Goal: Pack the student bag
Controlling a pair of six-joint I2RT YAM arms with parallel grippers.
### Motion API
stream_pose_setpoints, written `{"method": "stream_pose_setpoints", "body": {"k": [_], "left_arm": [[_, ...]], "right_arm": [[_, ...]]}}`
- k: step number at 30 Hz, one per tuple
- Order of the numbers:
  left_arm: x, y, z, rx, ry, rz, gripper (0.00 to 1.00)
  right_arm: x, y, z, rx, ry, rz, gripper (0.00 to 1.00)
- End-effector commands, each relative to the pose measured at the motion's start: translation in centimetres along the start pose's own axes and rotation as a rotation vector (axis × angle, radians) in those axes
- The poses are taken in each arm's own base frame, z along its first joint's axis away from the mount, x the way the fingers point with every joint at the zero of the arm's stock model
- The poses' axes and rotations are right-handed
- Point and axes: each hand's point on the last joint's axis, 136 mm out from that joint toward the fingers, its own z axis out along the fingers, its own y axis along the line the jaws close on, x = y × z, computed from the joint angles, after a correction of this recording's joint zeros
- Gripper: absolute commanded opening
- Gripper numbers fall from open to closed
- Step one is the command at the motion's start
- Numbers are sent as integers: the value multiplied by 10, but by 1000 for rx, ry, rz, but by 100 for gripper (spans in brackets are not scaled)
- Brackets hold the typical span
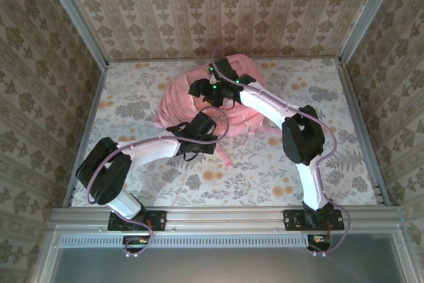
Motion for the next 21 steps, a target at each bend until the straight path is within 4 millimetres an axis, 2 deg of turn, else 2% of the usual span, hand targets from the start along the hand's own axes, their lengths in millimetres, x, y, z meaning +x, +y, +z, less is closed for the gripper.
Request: {"method": "stream_pose_setpoints", "body": {"k": [1,3,5,9,11,14,15,17,20,21], "left_arm": [[-4,-9,-7,68,-19,22,0],[-4,-12,-7,98,-17,27,0],[-5,-15,-7,118,-19,37,0],[-5,-20,-12,153,-29,63,0],[-5,-22,-14,170,-36,74,0],[-4,-27,-17,199,-31,93,0],[-4,-27,-17,202,-32,94,0],[-4,-29,-18,212,-32,93,0],[-6,-32,-20,223,-33,89,0],[-7,-33,-20,229,-34,90,0]], "right_arm": [[-9,2,-57,47,-103,-47,76],[-8,-5,-81,33,-141,-24,76],[-4,-20,-99,36,-183,32,74],[17,-72,-128,124,-250,215,66],[30,-94,-135,135,-287,309,59],[54,-120,-131,98,-296,463,54],[61,-122,-133,62,-304,514,54],[74,-126,-121,-6,-301,567,58],[85,-129,-104,-51,-294,635,73],[88,-134,-93,-44,-278,642,73]]}}
